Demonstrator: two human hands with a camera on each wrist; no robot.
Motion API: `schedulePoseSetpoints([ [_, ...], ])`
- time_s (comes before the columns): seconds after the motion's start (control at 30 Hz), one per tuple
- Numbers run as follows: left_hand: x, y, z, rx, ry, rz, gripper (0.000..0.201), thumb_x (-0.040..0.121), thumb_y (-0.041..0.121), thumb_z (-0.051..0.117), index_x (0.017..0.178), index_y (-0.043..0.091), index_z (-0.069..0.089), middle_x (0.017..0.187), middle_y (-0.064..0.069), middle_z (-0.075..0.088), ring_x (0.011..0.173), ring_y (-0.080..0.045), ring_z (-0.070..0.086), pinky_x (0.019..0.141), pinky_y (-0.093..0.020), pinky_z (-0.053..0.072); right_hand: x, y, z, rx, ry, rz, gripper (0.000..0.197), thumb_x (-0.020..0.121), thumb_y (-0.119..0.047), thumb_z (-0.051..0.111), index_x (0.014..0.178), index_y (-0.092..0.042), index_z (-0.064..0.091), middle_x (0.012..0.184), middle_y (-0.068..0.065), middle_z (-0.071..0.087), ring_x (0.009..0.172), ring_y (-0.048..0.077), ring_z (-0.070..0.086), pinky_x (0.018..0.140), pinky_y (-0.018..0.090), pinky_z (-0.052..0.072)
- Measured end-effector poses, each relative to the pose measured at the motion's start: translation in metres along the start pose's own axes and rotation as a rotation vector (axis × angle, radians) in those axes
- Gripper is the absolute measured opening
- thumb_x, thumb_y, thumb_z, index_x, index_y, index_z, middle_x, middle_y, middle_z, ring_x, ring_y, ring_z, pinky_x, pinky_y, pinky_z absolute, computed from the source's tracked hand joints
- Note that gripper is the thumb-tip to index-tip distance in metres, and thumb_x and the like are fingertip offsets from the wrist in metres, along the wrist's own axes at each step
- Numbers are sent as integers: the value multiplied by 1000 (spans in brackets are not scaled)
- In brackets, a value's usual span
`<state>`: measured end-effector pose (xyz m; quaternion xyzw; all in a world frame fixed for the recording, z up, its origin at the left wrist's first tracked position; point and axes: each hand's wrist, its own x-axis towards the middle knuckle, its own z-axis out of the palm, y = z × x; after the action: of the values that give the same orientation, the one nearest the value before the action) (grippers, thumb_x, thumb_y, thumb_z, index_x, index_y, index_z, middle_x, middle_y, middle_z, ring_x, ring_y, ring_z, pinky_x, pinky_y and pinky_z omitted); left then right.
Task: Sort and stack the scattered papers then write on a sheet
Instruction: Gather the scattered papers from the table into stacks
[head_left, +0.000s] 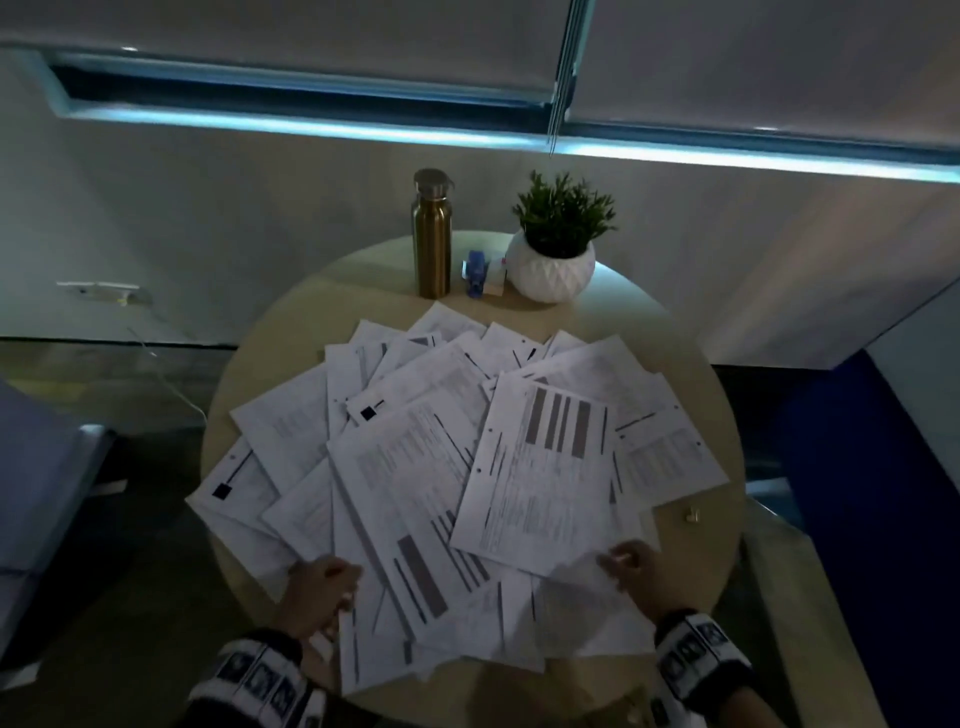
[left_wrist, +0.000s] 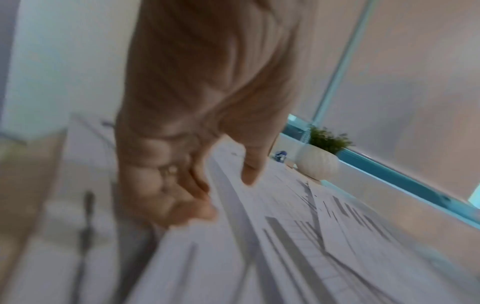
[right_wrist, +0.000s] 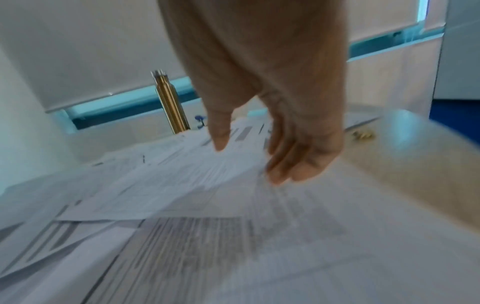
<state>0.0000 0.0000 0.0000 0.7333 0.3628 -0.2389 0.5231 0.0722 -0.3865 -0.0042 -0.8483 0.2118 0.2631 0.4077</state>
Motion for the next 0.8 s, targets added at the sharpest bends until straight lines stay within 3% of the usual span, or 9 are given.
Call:
schedulePoseSetpoints([
  [0.1,17,20,21,-2,263,20,42,75,52,60,62,11,55,65,-12,58,62,-26,57,66,-32,46,28,-33,17,15,261,56,67,65,-37,82,108,2,50,107,18,56,97,32,58,83,41,52],
  [0.2,24,29,47,-105,406,36,40,84,24,64,53,4,49,56,-12,50,55,-23,48,59,-34,41,40,-47,33,133,344,168,77,52,-43,88,104,0,51,105,17,58,96,31,59,81,45,55],
  [0.27,25,36,57,-136,482,64,28,84,15,63,66,-5,57,67,-22,58,65,-30,55,64,-40,45,38,-58,38,220,350,185,75,60,-29,87,115,2,46,112,21,58,103,37,59,84,44,54],
  [0.33,28,34,64,-178,525,97,22,86,12,61,83,-9,58,82,-27,62,77,-36,58,71,-41,46,40,-56,40,270,339,158,61,70,-18,81,117,4,49,109,20,61,101,37,61,80,35,51],
  [0.43,24,31,62,-263,592,182,15,90,8,54,97,-5,52,92,-25,60,82,-29,54,74,-39,43,41,-46,36,299,325,73,44,80,-18,72,114,7,59,111,25,65,100,37,63,79,32,47],
  [0.53,22,32,52,-292,571,282,22,91,1,49,111,0,43,107,-24,59,96,-34,57,80,-36,41,43,-40,33,289,211,-34,42,81,-26,71,107,6,65,100,21,68,94,34,64,77,35,49],
  [0.63,22,35,41,-264,483,409,51,88,-6,46,132,12,28,125,-11,50,112,-25,51,97,-39,40,38,-53,44,196,76,-156,37,74,-41,72,82,-5,66,78,10,63,79,28,62,64,29,46],
  [0.7,23,41,38,-196,414,486,60,88,-9,44,139,15,25,132,-2,42,118,-18,43,103,-35,34,34,-66,60,154,40,-196,35,76,-37,72,88,-5,64,88,11,63,83,29,61,66,33,51],
  [0.8,28,48,41,-141,316,525,34,96,7,43,127,19,46,133,-4,49,123,-21,46,103,-34,35,28,-85,88,105,-38,-241,32,82,-29,68,96,0,66,99,15,67,89,30,64,79,43,57],
])
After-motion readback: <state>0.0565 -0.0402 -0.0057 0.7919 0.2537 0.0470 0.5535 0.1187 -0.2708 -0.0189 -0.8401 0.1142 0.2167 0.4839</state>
